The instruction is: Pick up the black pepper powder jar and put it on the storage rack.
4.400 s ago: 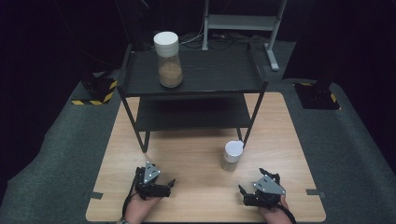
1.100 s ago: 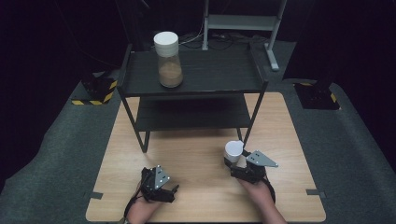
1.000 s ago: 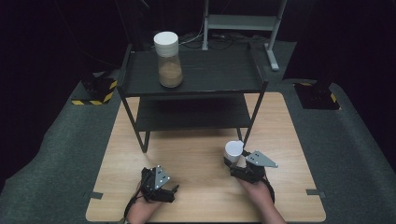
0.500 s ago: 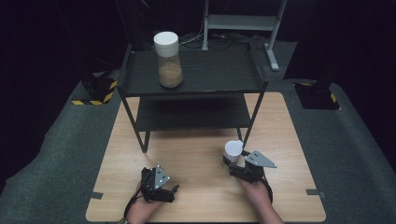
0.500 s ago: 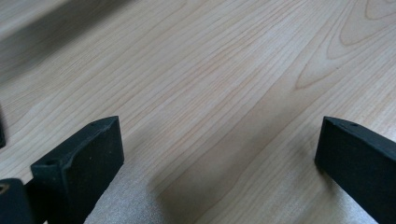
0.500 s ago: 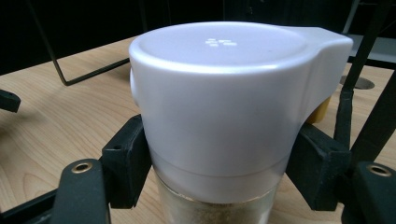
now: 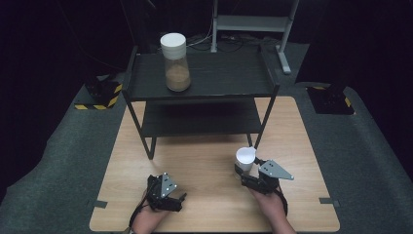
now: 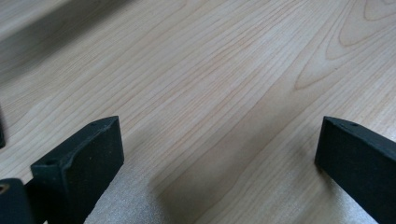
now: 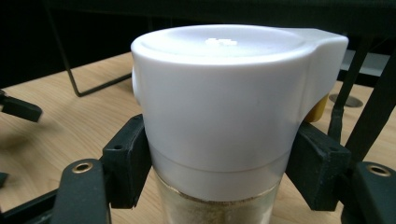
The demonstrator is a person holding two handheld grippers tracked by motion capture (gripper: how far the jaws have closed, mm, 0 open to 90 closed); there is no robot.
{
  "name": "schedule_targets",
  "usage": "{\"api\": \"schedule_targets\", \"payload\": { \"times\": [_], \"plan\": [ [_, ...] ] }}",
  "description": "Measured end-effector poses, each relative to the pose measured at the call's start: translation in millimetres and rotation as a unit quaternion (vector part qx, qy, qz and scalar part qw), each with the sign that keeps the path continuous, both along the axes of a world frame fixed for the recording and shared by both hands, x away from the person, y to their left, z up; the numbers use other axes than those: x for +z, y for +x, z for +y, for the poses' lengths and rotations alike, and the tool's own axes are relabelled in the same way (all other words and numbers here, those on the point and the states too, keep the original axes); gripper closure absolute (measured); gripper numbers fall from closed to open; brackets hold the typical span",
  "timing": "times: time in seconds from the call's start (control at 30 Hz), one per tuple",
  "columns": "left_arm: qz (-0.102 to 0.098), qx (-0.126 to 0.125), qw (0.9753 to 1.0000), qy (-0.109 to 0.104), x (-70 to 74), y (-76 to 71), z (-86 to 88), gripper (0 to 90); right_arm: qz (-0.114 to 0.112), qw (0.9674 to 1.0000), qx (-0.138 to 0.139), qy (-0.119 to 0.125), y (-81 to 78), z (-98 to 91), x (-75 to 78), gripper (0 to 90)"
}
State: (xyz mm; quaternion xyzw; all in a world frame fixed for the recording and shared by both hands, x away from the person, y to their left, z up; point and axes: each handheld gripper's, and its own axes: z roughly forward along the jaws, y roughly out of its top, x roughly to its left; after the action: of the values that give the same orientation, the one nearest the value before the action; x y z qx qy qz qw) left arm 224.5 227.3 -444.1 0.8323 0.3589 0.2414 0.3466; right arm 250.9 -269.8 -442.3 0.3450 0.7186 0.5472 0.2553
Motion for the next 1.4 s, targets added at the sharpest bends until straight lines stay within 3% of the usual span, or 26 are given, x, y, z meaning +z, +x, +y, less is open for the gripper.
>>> {"api": "schedule_targets", "payload": {
  "times": [0.83,1.4],
  "plan": [
    [0.003,-0.005,1.0,-0.002,0.3,1.2,1.4,1.4,-0.036,0.9992,0.008,0.012,-34.0,-12.5,46.9,29.4],
    [0.005,-0.009,0.9999,-0.004,0.5,2.1,2.8,1.4,-0.05,0.9984,0.018,0.019,-38.4,-10.5,81.0,29.4]
  ]
}}
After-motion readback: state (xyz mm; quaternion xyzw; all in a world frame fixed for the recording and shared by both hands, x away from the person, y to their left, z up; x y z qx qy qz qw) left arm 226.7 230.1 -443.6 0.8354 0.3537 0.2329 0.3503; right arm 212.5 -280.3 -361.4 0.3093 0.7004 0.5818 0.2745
